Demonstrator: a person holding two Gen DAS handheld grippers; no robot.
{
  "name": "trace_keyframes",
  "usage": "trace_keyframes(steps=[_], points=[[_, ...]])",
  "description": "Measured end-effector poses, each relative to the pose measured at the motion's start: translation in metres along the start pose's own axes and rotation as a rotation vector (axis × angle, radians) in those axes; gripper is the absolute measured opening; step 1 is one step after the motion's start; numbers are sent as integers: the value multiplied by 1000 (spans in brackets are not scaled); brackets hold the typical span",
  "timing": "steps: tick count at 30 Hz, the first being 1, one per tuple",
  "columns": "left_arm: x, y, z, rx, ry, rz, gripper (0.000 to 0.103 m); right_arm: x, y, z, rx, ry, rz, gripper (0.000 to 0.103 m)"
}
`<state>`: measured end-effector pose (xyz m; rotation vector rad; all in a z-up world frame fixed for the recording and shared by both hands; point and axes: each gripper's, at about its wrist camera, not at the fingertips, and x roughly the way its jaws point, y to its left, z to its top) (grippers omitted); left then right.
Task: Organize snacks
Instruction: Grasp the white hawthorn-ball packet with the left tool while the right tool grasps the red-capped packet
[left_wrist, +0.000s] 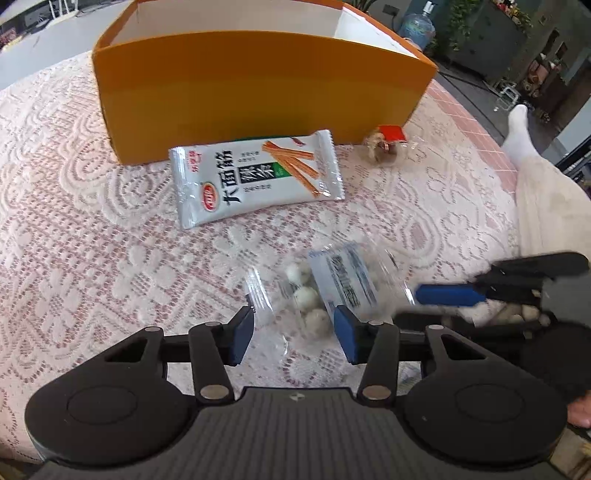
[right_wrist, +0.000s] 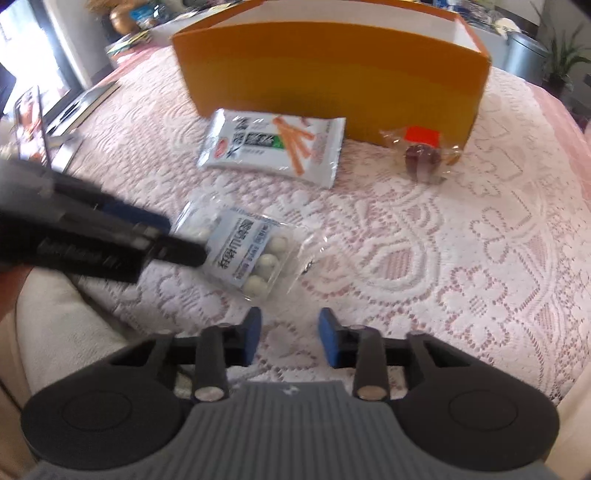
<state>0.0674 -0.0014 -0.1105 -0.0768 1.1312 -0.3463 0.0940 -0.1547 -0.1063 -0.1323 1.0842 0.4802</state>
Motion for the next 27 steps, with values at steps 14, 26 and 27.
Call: trace_keyframes(steps=[14, 26, 27], points=[[-15, -19, -3, 177, -112, 48, 81, 6, -28, 16, 132, -143, -18, 22], [11, -33, 6, 336, -155, 36, 89, -1, -44, 9, 227, -156, -26, 36], [13, -34, 7, 357, -154, 39, 89, 0, -43, 9, 223, -153, -26, 35]])
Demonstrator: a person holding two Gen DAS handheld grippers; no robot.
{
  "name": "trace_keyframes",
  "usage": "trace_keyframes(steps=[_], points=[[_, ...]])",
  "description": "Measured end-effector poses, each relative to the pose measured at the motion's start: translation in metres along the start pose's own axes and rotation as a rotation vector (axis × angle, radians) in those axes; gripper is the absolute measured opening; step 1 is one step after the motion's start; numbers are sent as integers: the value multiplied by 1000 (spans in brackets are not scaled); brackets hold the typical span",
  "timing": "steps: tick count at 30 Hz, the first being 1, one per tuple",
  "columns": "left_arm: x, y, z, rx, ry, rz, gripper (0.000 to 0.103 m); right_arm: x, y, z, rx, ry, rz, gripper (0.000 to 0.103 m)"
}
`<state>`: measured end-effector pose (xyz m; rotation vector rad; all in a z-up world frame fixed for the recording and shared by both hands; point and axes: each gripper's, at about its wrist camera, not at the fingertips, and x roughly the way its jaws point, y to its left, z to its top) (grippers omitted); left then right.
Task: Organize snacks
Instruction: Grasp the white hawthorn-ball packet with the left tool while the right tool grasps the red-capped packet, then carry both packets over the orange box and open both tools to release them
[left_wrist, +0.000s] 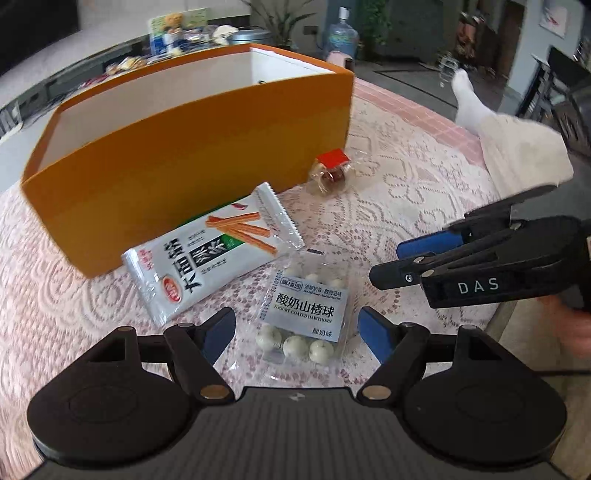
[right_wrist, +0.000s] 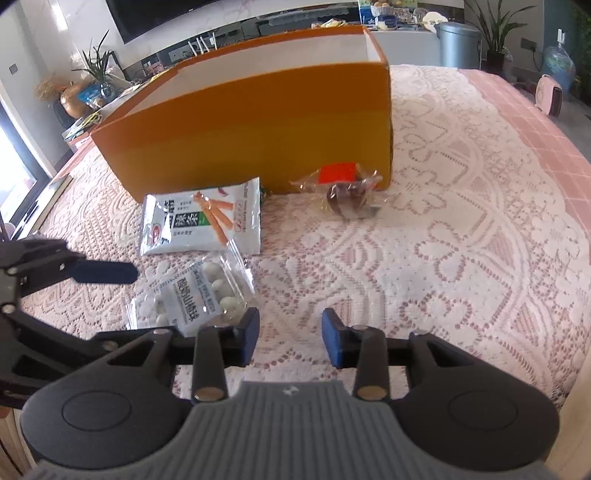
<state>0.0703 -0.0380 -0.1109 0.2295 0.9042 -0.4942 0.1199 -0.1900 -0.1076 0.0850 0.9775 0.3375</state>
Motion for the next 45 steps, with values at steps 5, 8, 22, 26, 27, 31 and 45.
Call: trace_keyframes(steps=[5, 8, 22, 26, 27, 31, 45], points=[[13, 0, 1, 38, 35, -23, 89, 7, 0, 0, -5, 5, 1, 35], [22, 5, 2, -1, 47, -40, 88, 8, 0, 1, -7, -2, 8, 35], [22, 8, -2, -85, 0, -19, 69, 9, 6, 3, -65, -61, -34, 45], [10, 10, 0, -125, -44, -5, 69, 3, 6, 8, -85, -123, -84, 57], [6, 12, 1, -138, -58, -4, 69, 3, 6, 10, -89, -137, -101, 61], [-4, 24, 10, -210, -114, 28, 69, 6, 3, 21, -94, -159, -155, 68], [4, 50, 26, -318, -183, 74, 69, 49, -5, 61, -130, -171, -228, 75]])
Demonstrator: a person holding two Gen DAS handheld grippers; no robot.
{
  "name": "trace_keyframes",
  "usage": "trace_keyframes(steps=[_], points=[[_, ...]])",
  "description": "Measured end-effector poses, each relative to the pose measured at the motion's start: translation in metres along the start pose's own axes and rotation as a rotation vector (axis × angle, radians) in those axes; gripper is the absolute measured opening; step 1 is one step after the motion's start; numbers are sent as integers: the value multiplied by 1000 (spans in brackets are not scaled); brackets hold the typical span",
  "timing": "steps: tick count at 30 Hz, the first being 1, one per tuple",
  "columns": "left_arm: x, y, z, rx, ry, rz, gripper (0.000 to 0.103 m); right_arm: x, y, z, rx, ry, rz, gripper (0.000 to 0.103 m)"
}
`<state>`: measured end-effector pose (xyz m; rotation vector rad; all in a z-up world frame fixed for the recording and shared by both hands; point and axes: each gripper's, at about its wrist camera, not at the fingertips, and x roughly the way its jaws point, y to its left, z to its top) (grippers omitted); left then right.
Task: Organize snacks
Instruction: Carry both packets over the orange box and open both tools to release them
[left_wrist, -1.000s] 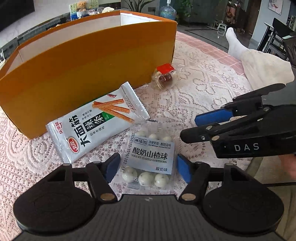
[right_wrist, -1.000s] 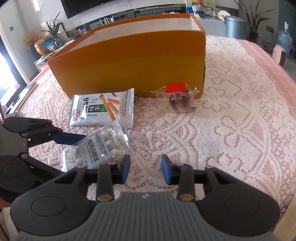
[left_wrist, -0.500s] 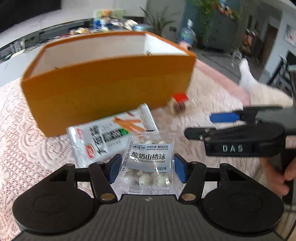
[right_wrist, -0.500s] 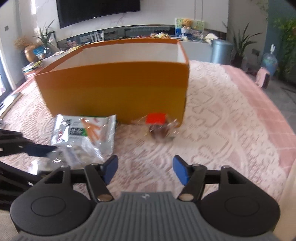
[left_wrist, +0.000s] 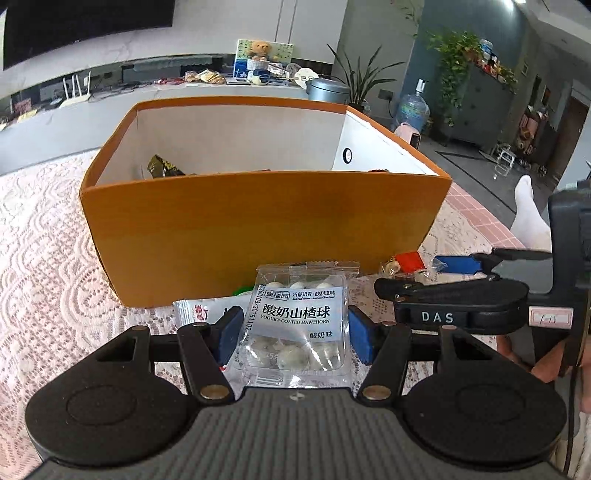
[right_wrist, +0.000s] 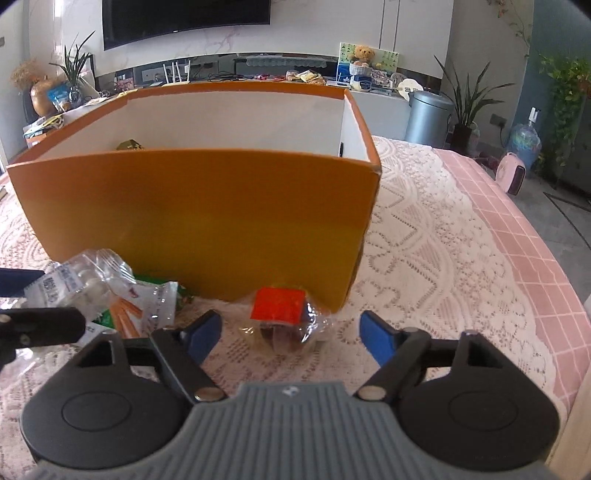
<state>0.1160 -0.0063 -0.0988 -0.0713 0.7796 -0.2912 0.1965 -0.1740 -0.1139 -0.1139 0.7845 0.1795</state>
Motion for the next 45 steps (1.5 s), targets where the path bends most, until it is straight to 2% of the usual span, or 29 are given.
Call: trace_keyframes(steps=[2, 4, 5, 14, 24, 31, 40, 45], points=[[-2, 3, -2, -12, 3, -7, 69, 4, 0, -1, 5, 7, 11, 66], [-3, 5, -3, -17, 3, -12, 69, 7, 1, -2, -2, 16, 18, 51], [-3, 6, -4, -19, 2, -14, 69, 8, 3, -3, -10, 20, 20, 48], [-16, 8, -5, -34, -28, -25, 69, -3, 9, -6, -37, -10, 10, 45], [-43, 3, 3, -47, -86, -10, 69, -55, 17, -8, -87, -75, 51, 45], [-64, -10, 24, -3, -143, 24, 68, -95, 28, 1, -132, -138, 81, 45], [-76, -19, 67, 65, -222, 75, 68, -125, 22, 42, -141, -223, 121, 45], [-66, -16, 87, 84, -215, 100, 68, -123, 22, 70, -157, -244, 125, 45]])
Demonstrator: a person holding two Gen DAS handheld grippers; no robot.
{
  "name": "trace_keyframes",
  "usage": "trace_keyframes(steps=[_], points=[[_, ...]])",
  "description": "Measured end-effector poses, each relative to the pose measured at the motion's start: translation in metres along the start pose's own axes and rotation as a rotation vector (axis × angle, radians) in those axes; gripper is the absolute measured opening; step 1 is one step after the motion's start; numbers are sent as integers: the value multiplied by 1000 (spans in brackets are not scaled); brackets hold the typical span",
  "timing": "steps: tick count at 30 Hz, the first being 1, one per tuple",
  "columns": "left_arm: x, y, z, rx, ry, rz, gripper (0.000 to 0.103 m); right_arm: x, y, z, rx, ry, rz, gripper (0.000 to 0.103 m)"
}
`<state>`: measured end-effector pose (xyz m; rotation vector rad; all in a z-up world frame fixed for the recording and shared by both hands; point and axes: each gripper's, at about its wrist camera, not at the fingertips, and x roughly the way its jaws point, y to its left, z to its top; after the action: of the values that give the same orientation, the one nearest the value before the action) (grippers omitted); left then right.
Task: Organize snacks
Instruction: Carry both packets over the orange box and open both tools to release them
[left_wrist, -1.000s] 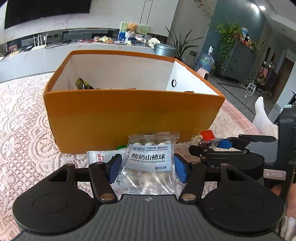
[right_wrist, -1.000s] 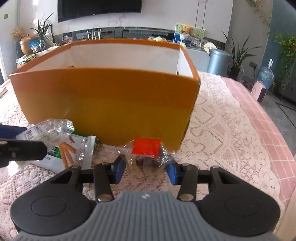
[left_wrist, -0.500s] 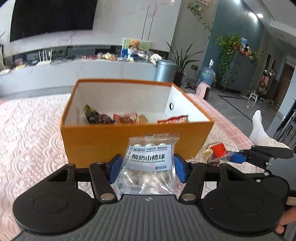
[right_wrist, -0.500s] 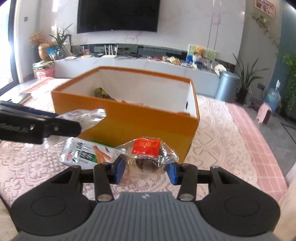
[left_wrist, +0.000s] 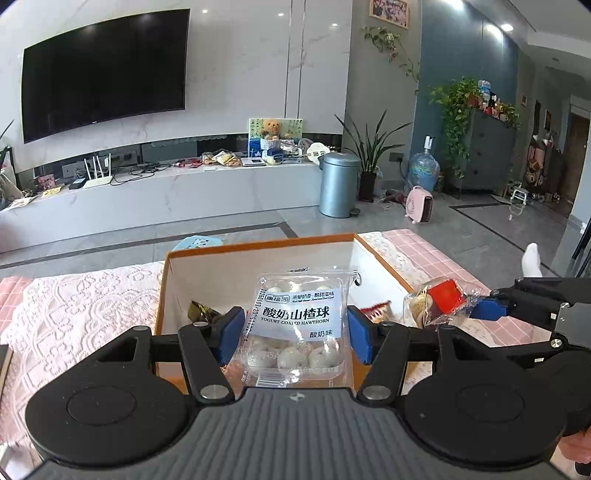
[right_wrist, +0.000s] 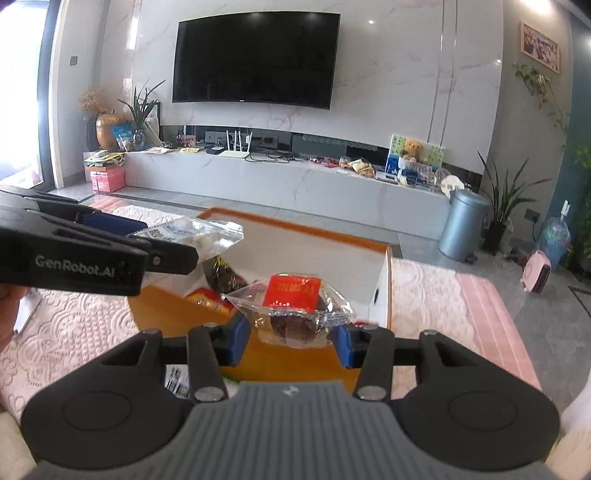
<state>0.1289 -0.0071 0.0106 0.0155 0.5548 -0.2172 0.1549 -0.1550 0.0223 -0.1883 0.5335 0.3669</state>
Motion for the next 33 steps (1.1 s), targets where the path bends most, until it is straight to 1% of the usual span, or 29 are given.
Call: trace_keyframes(steps=[5, 9, 15, 20, 24, 26, 30, 33], points=[[19, 3, 10, 24, 21, 27, 68, 24, -4, 19, -28, 15, -14, 45], [37, 9, 12, 18, 47, 48, 68, 47, -6, 30, -52, 35, -24, 45], [67, 21, 7, 11, 109, 70, 67, 90, -6, 34, -58, 96, -18, 45], [93, 27, 0, 23, 201, 68, 68, 127, -6, 33, -56, 171, 7, 45], [114, 32, -3, 1, 288, 78, 68, 153, -4, 30, -76, 236, -7, 45], [121, 35, -4, 1, 314, 96, 68, 164, -4, 29, -76, 266, -6, 45], [133, 35, -8, 31, 370, 113, 68, 180, -4, 29, -77, 311, -8, 45], [137, 38, -9, 14, 397, 126, 68, 193, -5, 31, -63, 354, -6, 45]])
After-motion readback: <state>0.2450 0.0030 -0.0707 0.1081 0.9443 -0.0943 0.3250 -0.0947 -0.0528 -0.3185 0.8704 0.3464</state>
